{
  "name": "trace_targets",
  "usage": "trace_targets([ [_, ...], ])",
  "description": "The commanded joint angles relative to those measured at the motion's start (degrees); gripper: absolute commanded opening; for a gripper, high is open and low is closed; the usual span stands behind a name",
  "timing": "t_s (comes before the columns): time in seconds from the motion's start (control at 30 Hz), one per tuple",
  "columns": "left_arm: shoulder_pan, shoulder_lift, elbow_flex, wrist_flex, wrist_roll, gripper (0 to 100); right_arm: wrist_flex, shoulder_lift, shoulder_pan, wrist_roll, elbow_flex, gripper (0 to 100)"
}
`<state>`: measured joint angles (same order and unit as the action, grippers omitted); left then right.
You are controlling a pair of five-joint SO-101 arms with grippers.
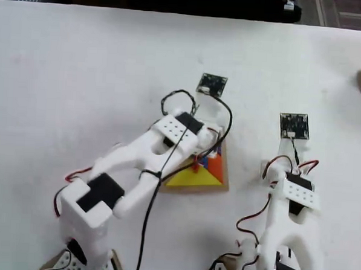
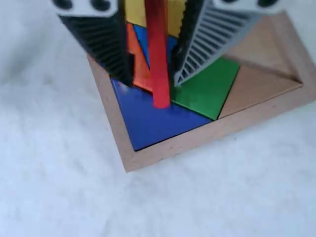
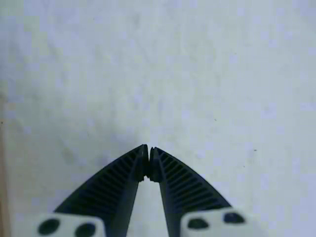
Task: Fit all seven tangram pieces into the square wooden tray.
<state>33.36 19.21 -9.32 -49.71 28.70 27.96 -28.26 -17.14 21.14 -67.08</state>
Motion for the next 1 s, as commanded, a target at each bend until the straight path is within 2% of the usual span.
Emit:
trace_targets([
  [0.0,-0.66,-0.13,0.7,-0.35,-1.85,32,-0.31,-1.45,0.57,-0.44,2.2,1.8],
  [0.13,-1.89,-0.4,0.97,-2.37,-1.85,34,-0.31,-1.45,0.57,-0.44,2.2,1.8],
  [0.23,-3.82,-3.03,0.44,-2.73,-1.85,32,-0.31,-1.45,0.57,-0.44,2.11,1.8],
  [0.37,-7.52,-9.01,0.44,-7.21,-2.29,28,-0.31,-1.45,0.66,-0.44,2.11,1.8],
  [0.6,-16.4,-17.89,0.44,-13.01,-1.93,28,-0.31,-1.45,0.66,-0.44,2.11,1.8],
  [0.7,-19.03,-20.09,0.44,-13.27,-2.02,21,-0.31,-1.45,0.66,-0.44,2.11,1.8],
  [0.8,-19.38,-21.76,0.44,-13.19,-2.2,2,-0.31,-1.45,1.27,-0.44,2.11,1.8],
  [0.9,-17.27,-22.73,0.35,-14.68,-2.2,6,-0.31,-1.45,1.36,-0.44,2.11,1.8],
  [0.97,-14.37,-22.9,0.35,-16.26,-2.29,3,-0.31,-1.45,1.36,-0.44,2.11,1.8],
])
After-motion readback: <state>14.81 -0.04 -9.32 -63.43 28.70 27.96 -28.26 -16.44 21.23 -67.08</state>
